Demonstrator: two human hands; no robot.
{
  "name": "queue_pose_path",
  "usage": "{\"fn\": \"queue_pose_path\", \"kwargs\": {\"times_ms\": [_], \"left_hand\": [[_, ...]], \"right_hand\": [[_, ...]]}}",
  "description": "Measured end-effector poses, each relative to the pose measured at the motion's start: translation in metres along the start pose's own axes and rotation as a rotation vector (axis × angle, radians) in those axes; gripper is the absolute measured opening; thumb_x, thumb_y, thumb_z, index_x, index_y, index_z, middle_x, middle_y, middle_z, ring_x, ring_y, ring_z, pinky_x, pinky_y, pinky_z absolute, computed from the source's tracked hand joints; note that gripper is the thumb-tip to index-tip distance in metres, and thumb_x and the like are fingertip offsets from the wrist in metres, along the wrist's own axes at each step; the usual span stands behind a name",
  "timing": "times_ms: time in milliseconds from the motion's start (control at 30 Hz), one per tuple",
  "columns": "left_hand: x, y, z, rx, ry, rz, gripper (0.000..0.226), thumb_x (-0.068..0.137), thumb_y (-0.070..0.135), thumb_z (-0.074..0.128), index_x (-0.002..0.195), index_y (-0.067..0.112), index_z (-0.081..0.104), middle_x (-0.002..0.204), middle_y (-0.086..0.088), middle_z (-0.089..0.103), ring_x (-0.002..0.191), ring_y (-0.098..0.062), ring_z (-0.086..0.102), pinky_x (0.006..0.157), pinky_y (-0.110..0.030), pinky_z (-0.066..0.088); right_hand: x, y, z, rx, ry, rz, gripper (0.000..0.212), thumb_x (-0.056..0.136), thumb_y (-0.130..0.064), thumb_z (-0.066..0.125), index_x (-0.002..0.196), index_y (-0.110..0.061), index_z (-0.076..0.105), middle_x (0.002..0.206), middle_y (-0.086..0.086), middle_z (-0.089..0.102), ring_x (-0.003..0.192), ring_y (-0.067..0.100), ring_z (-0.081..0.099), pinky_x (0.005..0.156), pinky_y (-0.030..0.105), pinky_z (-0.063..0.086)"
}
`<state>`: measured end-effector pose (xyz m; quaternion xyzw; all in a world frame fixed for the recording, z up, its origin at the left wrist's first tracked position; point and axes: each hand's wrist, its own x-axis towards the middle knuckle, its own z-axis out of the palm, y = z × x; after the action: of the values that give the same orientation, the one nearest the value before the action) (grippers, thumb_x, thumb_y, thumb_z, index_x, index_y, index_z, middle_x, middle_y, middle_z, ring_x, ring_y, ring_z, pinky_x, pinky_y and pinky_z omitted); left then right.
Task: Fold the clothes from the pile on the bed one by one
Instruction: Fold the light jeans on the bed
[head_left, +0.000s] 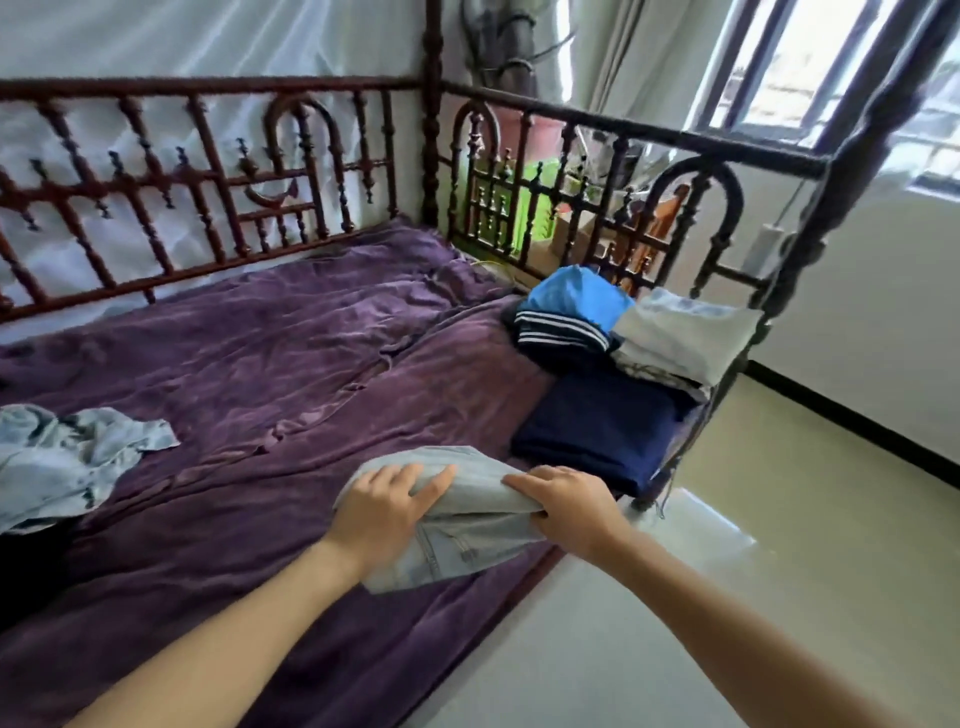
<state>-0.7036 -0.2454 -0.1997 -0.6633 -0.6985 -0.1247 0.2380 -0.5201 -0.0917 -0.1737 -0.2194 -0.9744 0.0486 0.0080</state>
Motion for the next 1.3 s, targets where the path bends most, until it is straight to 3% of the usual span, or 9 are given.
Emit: {"fn": "queue_pose_path", "kwargs": {"times_ms": [300,400,567,633,667,733,800,900,1300], "left_hand": [[0.151,0.019,0.015,-0.046,0.13,0.085,0.052,0.07,0.011,0.041,0.114,0.013,0.068,0.085,-0.009,0.07,0.068,-0.027,0.067,0.057,-0.034,0.056],[0.205,0.017,0.032,-0.001,0.202,0.048,0.052,0.061,0.001,0.067,0.112,0.01,0.069,0.085,-0.013,0.069,0.07,-0.031,0.067,0.058,-0.038,0.057],[0.273,0.017,0.11,-0.081,0.184,0.073,0.067,0.047,0.0,0.086,0.111,0.005,0.067,0.099,-0.019,0.069,0.087,-0.035,0.069,0.07,-0.045,0.057],[0.281,0.023,0.152,-0.143,-0.025,0.097,0.072,0.053,0.01,0.088,0.12,0.007,0.062,0.117,-0.02,0.063,0.105,-0.036,0.063,0.084,-0.046,0.053],[0.278,0.029,0.173,-0.139,-0.253,0.088,0.077,0.064,0.017,0.083,0.134,0.011,0.051,0.134,-0.02,0.051,0.123,-0.036,0.051,0.098,-0.043,0.045],[0.265,0.038,0.218,-0.098,-0.718,0.114,0.078,0.087,0.029,0.062,0.15,0.023,0.015,0.157,-0.013,0.011,0.144,-0.032,0.01,0.116,-0.044,0.015],[0.249,0.047,0.244,-0.108,-0.978,0.149,0.075,0.093,0.033,0.051,0.15,0.028,0.003,0.158,-0.01,-0.003,0.145,-0.03,-0.005,0.116,-0.048,0.005],[0.24,0.054,0.257,-0.125,-1.027,0.115,0.069,0.095,0.035,0.044,0.15,0.026,0.003,0.158,-0.01,0.001,0.145,-0.029,-0.003,0.116,-0.047,0.007],[0.267,0.044,0.225,-0.099,-0.851,-0.365,0.063,0.097,0.038,0.039,0.15,0.023,0.01,0.157,-0.009,0.012,0.144,-0.025,0.008,0.114,-0.04,0.016]], "right_hand": [[0.018,0.103,-0.077,-0.072,0.128,0.156,0.05,0.086,-0.025,0.052,0.134,-0.037,0.047,0.124,-0.005,0.057,0.112,0.021,0.055,0.082,0.032,0.049],[0.038,0.136,-0.104,-0.202,0.219,0.144,0.048,0.087,-0.023,0.054,0.134,-0.032,0.048,0.123,-0.001,0.058,0.108,0.024,0.057,0.077,0.034,0.05],[0.064,0.185,-0.094,-0.449,0.521,0.086,0.044,0.051,-0.003,0.078,0.092,-0.017,0.073,0.073,0.006,0.067,0.058,0.026,0.063,0.038,0.025,0.047],[0.073,0.197,-0.06,-0.464,0.37,0.17,0.046,0.044,-0.011,0.083,0.089,-0.019,0.074,0.071,0.004,0.066,0.057,0.023,0.062,0.038,0.023,0.044],[0.073,0.204,-0.037,-0.434,0.209,0.207,0.049,0.046,-0.022,0.086,0.093,-0.02,0.073,0.078,0.005,0.066,0.066,0.023,0.064,0.045,0.025,0.048],[0.071,0.221,0.008,-0.229,-0.192,0.316,0.057,0.071,-0.046,0.073,0.121,-0.023,0.059,0.121,0.014,0.055,0.112,0.028,0.053,0.084,0.037,0.049],[0.066,0.239,0.044,-0.056,-0.553,0.418,0.061,0.09,-0.055,0.046,0.143,-0.029,0.032,0.152,0.012,0.021,0.141,0.031,0.017,0.11,0.048,0.023],[0.075,0.262,0.067,-0.01,-0.605,0.418,0.063,0.094,-0.058,0.035,0.148,-0.03,0.02,0.158,0.012,0.005,0.145,0.033,0.0,0.113,0.053,0.013],[0.165,0.317,0.052,-0.072,-0.53,0.142,0.059,0.095,-0.041,0.042,0.148,-0.029,0.021,0.157,0.013,0.007,0.144,0.031,0.005,0.111,0.049,0.021]]}}
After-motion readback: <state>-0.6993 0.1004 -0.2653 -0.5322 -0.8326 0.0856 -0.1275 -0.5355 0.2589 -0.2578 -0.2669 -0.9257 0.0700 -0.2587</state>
